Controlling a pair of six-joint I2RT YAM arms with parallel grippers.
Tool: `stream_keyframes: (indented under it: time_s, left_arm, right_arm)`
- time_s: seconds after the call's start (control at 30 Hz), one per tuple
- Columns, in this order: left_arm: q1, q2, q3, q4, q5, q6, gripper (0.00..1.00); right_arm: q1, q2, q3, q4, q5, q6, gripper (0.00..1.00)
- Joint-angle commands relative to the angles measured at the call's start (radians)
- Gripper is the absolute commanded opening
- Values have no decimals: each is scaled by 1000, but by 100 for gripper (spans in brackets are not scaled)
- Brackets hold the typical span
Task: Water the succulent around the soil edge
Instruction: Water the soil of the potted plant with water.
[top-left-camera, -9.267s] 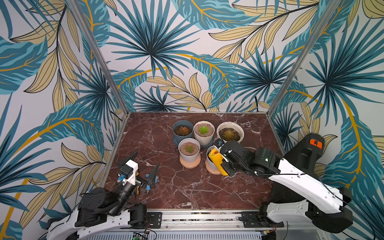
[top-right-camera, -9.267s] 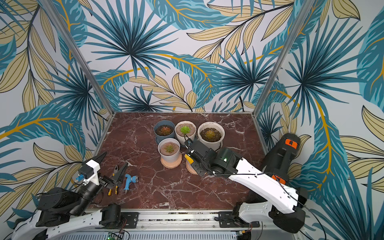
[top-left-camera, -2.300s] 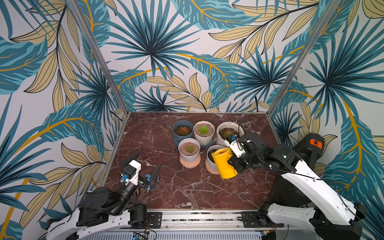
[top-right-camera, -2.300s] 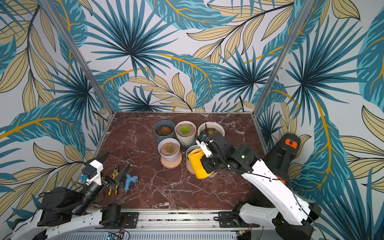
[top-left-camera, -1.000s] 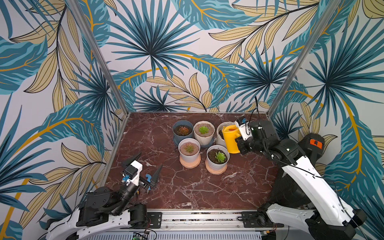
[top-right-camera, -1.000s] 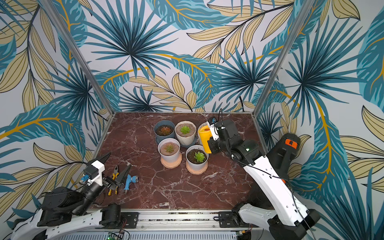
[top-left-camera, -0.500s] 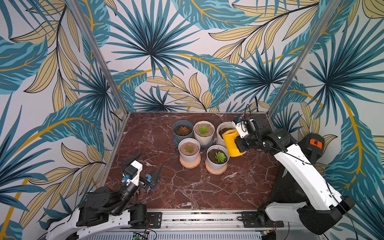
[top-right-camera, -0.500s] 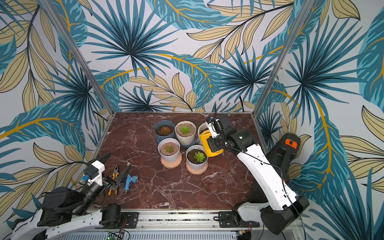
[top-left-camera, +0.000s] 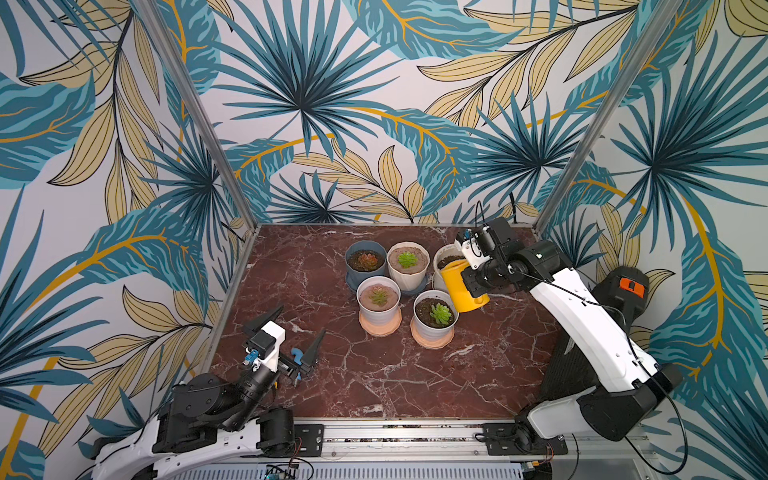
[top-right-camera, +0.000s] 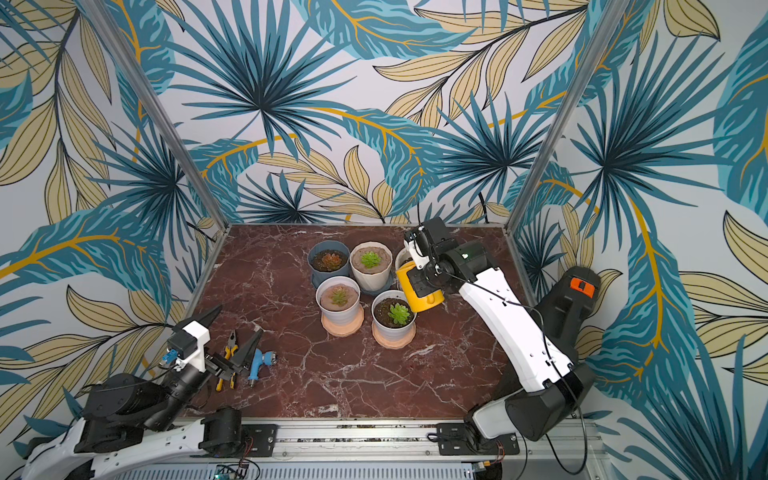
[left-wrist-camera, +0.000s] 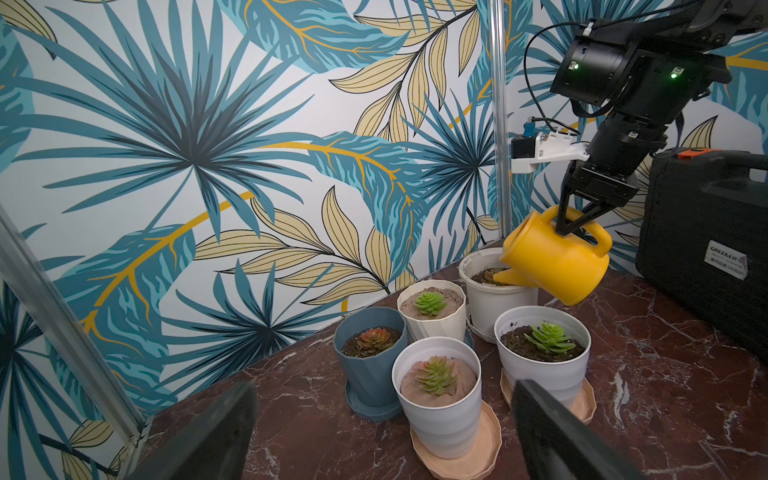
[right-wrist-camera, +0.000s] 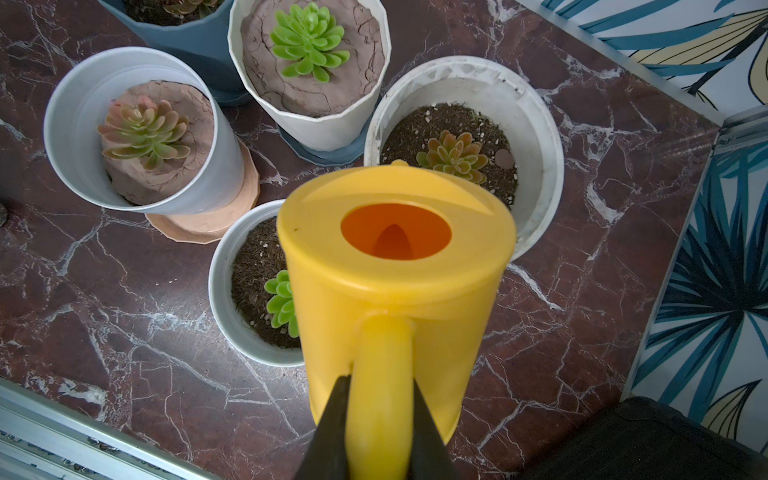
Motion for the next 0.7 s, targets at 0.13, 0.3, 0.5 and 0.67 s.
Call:
stream_keyframes:
  time_s: [0.13, 0.3, 0.5, 0.67]
  left_arm:
    - [4, 2, 8, 6, 13, -5, 100]
    - [4, 0, 10, 4, 14, -7, 100]
    - [4, -2, 11, 5, 18, -6, 100]
    - [4, -9, 10, 4, 19, -6, 100]
  right_arm:
    - [-3, 22, 116, -43, 21, -16, 0]
    - [-4, 70, 169, -59, 46, -35, 0]
    - [-9, 147, 228, -73, 49, -43, 0]
    - [-10, 196, 267, -93, 58, -52, 0]
